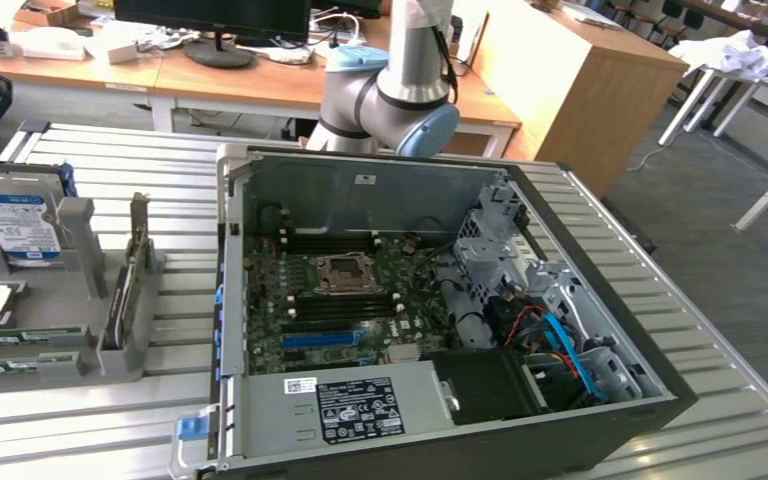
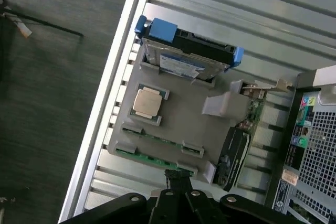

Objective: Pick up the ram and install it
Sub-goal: 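Pick up the ram and move it above insertion slot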

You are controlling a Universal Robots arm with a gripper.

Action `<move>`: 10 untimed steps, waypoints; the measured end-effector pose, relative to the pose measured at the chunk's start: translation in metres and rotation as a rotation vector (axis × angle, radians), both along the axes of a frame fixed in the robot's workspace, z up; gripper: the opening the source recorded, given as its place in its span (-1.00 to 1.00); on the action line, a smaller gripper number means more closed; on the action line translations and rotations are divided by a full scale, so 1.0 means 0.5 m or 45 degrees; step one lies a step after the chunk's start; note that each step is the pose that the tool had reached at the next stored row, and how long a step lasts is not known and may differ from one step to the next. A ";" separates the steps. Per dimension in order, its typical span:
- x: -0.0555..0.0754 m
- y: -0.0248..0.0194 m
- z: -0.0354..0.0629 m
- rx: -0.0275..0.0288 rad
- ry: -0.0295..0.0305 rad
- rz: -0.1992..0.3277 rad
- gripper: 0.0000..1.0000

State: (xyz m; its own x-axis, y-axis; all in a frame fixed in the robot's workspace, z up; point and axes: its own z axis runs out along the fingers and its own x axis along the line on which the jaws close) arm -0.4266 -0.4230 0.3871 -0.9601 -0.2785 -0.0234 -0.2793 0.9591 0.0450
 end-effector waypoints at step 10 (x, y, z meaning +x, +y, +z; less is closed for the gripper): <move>0.000 0.0000 -0.001 0.0000 0.0000 0.232 -0.79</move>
